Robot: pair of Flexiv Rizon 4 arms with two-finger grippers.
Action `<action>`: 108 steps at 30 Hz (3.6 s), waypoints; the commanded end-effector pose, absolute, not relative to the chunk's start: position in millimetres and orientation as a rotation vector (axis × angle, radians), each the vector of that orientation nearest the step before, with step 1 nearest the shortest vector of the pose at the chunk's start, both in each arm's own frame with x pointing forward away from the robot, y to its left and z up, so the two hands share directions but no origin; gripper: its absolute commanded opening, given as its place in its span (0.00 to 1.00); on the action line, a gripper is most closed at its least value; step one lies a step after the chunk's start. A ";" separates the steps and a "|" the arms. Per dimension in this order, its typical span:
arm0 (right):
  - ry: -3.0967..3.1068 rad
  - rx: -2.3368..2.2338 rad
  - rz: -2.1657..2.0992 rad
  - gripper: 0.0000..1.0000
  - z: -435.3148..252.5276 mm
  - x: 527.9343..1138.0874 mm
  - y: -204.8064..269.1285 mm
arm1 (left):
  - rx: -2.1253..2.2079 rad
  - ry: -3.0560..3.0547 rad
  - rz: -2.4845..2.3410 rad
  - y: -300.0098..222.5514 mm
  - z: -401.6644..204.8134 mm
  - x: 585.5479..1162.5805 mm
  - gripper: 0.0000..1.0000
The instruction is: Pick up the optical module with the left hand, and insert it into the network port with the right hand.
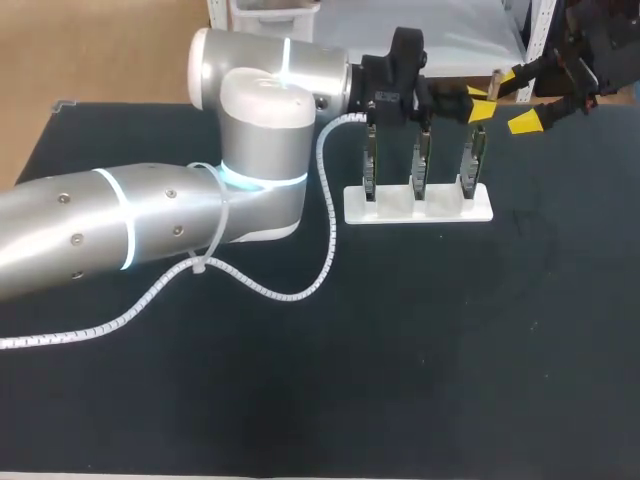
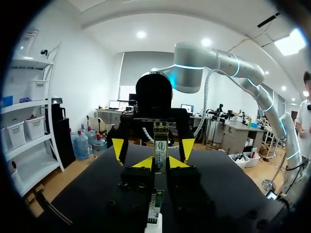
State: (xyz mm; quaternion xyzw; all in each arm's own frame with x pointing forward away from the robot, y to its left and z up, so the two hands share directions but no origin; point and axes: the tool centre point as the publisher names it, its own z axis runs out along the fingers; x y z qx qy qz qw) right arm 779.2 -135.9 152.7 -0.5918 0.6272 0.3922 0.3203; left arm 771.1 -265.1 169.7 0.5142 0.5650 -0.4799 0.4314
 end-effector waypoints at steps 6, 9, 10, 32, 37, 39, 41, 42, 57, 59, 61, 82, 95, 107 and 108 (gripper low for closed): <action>1.650 -1.553 1.024 1.00 152.9 776.8 -135.5 | 1.290 1.419 -1.189 -268.0 167.3 774.1 0.00; 1.650 -1.553 1.024 1.00 152.9 776.8 -135.5 | 1.301 1.416 -1.180 -268.8 166.9 774.5 0.00; 1.650 -1.553 1.024 1.00 152.9 776.8 -135.5 | 1.299 1.418 -1.180 -268.9 166.7 775.2 0.00; 1.650 -1.553 1.024 1.00 152.9 776.8 -135.5 | 1.293 1.457 -1.175 -267.1 157.5 779.1 0.00; 1.671 -1.544 0.991 1.00 153.3 777.5 -137.0 | 1.293 1.457 -1.175 -267.1 157.5 779.1 0.00; 1.681 -1.527 0.959 1.00 156.4 779.2 -139.3 | 1.293 1.457 -1.175 -267.1 157.5 779.1 0.00; 1.682 -1.514 0.942 1.00 159.2 780.6 -141.2 | 1.293 1.457 -1.175 -267.1 157.5 779.1 0.00; 1.683 -1.512 0.940 1.00 160.5 781.2 -142.0 | 1.293 1.457 -1.175 -267.1 157.5 779.1 0.00; 1.596 -1.521 1.001 1.00 190.1 782.4 -132.8 | 1.293 1.457 -1.175 -267.1 157.5 779.1 0.00; 1.586 -1.528 1.006 1.00 191.8 781.7 -129.9 | 1.293 1.457 -1.175 -267.1 157.5 779.1 0.00; 1.583 -1.532 1.008 1.00 192.3 781.2 -127.9 | 1.293 1.457 -1.175 -267.1 157.5 779.1 0.00; 1.569 -1.561 1.026 1.00 194.5 777.1 -113.9 | 1.293 1.457 -1.175 -267.1 157.5 779.1 0.00; 1.580 -1.565 1.010 0.94 195.9 777.8 -111.5 | 1.293 1.457 -1.175 -267.1 157.5 779.1 0.00; 1.580 -1.559 1.013 0.00 195.7 778.4 -110.4 | 1.293 1.457 -1.175 -267.1 157.5 779.1 0.00; 1.580 -1.559 1.013 0.00 195.7 778.3 -110.4 | 1.293 1.457 -1.175 -267.1 157.5 779.1 0.00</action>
